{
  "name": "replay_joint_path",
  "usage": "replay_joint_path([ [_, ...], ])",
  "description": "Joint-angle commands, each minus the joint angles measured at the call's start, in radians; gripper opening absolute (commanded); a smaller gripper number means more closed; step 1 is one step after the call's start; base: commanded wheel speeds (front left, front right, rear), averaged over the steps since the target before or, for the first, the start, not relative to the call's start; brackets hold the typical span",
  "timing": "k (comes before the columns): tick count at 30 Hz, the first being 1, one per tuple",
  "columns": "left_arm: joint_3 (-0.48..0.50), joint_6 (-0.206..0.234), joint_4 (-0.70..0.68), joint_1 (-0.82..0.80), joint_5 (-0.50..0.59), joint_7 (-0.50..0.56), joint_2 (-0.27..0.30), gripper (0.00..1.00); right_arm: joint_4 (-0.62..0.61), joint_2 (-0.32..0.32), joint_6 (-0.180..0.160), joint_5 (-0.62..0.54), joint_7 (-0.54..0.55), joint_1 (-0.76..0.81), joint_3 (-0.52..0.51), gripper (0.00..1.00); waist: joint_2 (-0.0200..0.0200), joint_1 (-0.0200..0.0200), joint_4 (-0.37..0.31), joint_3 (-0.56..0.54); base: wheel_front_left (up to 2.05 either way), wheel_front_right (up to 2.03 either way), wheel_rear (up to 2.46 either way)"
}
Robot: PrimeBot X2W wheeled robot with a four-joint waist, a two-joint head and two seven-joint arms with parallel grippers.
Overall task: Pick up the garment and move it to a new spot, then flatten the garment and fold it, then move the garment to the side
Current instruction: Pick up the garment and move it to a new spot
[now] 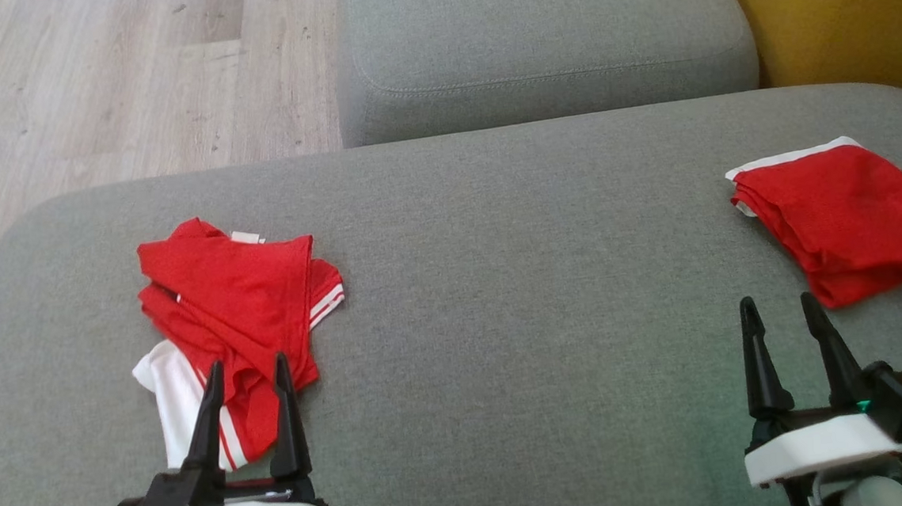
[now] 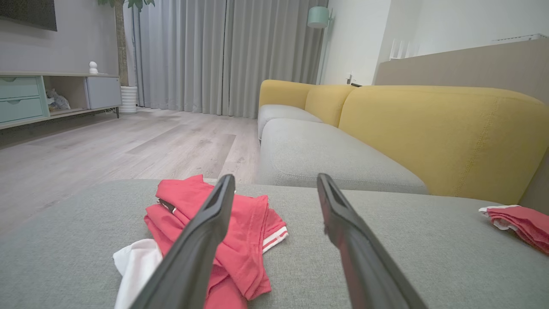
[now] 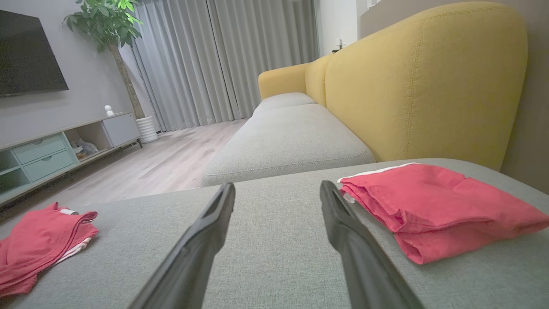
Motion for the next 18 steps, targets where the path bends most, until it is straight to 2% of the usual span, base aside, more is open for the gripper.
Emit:
replay_joint_path([
  [1,0.036,0.004,-0.036,-0.032,-0.006,-0.004,0.001,1.00,-0.038,-0.005,-0.001,0.007,-0.013,-0.026,0.024,1.00,-0.0001,0.0000,0.000,-0.001,0.00,0.00,0.00],
  [10,0.024,0.000,-0.031,-0.039,0.003,-0.004,0.001,1.00,-0.050,-0.005,-0.001,0.022,-0.013,-0.016,0.034,1.00,-0.0001,0.0000,0.032,-0.003,0.00,0.00,0.00],
  [18,0.031,-0.003,-0.026,-0.038,0.020,-0.004,0.001,1.00,-0.053,-0.005,-0.001,0.051,-0.013,0.004,0.097,1.00,-0.0001,0.0000,0.143,-0.021,0.00,0.00,0.00],
])
